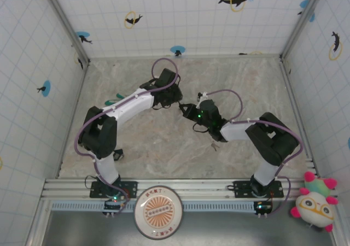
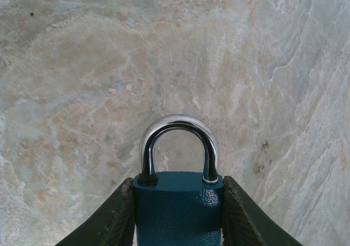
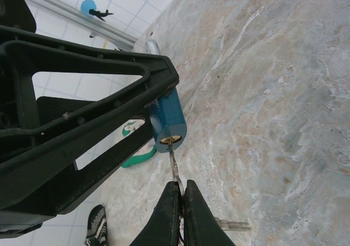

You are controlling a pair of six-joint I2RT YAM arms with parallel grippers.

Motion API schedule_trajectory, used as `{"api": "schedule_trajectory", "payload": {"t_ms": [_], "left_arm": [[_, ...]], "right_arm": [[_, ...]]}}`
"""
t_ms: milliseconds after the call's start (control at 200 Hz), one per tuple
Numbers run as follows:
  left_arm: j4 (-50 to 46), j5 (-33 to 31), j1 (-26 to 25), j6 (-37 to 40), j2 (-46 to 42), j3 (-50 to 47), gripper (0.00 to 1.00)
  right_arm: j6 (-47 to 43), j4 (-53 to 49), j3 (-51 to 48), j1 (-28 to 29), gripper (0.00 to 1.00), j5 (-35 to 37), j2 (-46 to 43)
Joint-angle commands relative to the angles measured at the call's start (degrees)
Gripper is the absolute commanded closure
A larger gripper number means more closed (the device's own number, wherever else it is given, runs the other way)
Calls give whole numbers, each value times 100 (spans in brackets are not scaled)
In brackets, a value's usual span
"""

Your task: Unlock with the key

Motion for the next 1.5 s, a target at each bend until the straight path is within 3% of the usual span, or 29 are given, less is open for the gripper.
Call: {"api": "schedule_trajectory", "payload": {"t_ms": [0, 255, 385, 626, 761, 826, 951, 1026, 1156, 1306, 1421, 1496], "left_arm": [[-342, 517, -202, -21, -82, 28, 97], [-311, 543, -210, -36, -109, -7, 99], [-305, 565, -227, -14, -108, 3, 100], [-266, 700, -302, -9, -134, 2, 100], [-233, 752, -315, -3, -198, -65, 100], [-231, 739, -315, 29, -238, -101, 100], [-235, 705, -315, 109, -283, -155, 100], [-238, 717, -315, 136, -284, -165, 100], [-217, 763, -315, 149, -275, -152, 100], [-178, 833, -324, 152, -293, -139, 100], [-168, 807, -324, 148, -327, -146, 100], [-170, 803, -324, 148, -328, -132, 100]], "right_arm": [[-159, -257, 359, -162, 100, 325, -103], [576, 580, 348, -342, 100, -93, 117], [166, -460, 764, -347, 100, -195, 77], [487, 192, 788, -617, 100, -483, 330], [219, 15, 1027, -648, 100, -783, 418], [122, -548, 1261, -670, 100, -1034, 466], [400, -435, 1283, -731, 100, -1311, 565], [361, -908, 1370, -778, 100, -1281, 518], [875, 359, 1024, -905, 100, -1497, 544], [740, 159, 1206, -926, 100, -1698, 548], [87, -1144, 1447, -866, 95, -1359, 346], [-55, -1332, 1386, -849, 94, -1258, 243]]}}
